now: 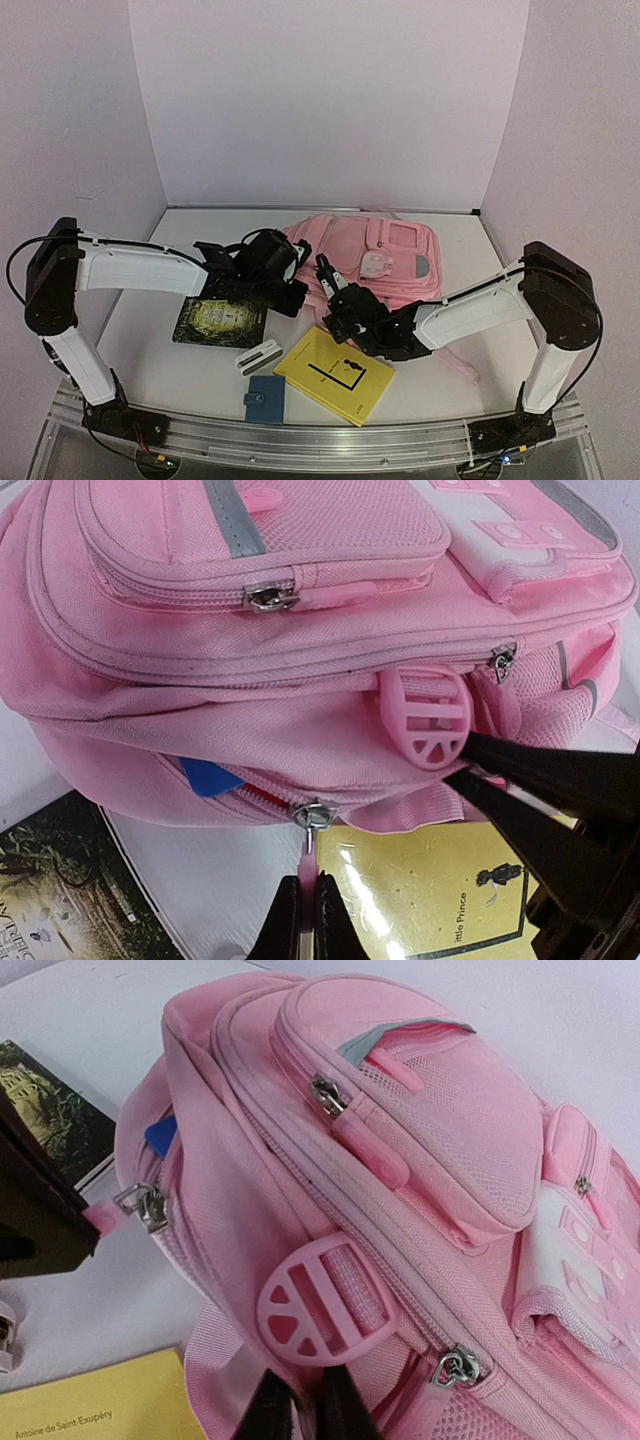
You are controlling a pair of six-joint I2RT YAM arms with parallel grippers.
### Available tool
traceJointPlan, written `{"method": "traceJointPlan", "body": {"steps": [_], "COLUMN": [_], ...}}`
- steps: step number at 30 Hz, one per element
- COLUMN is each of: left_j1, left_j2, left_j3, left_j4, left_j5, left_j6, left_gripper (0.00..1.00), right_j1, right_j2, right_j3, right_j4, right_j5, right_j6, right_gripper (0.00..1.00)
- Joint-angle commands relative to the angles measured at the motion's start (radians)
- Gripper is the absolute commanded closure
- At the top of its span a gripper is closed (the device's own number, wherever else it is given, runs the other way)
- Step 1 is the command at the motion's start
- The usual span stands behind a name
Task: Pack the student bag
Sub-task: Zip the student bag at the center of the board.
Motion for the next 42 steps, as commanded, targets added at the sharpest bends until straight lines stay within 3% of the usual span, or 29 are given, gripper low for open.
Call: {"method": "traceJointPlan", "body": {"steps": [1,22,26,29,30,33,36,38,42], "left_j1": [0.004,0.313,0.346,0.345,0.344,0.341,0.334,0.330,0.323], "left_j2": [-0.112,-0.199,-0.203,-0.244,-0.263,-0.308,-0.346,-0.371,-0.406], "left_j3": [0.030,-0.040,-0.034,-0.062,-0.079,-0.118,-0.142,-0.149,-0.154], "left_j4": [-0.006,-0.094,-0.066,-0.010,0.011,0.046,0.039,0.030,0.020], "left_j5": [-0.105,-0.216,-0.141,0.082,0.170,0.339,0.421,0.441,0.452], "left_j6": [0.032,0.157,0.173,0.218,0.228,0.241,0.233,0.222,0.201], "left_gripper": [1.00,1.00,1.00,1.00,1.00,1.00,1.00,1.00,1.00], "right_j1": [-0.002,-0.003,-0.003,-0.003,-0.002,-0.001,-0.003,-0.003,-0.004], "right_j2": [-0.018,-0.276,-0.315,-0.353,-0.367,-0.408,-0.427,-0.411,-0.331], "right_j3": [0.011,-0.195,-0.221,-0.217,-0.211,-0.170,-0.125,-0.081,0.037], "right_j4": [0.039,-0.083,-0.085,-0.085,-0.085,-0.098,-0.106,-0.109,-0.117], "right_j5": [0.099,0.107,0.080,-0.025,-0.061,-0.139,-0.160,-0.177,-0.241], "right_j6": [0.008,0.246,0.251,0.224,0.216,0.213,0.220,0.217,0.196], "right_gripper": [1.00,1.00,1.00,1.00,0.97,0.63,0.38,0.30,0.23]}}
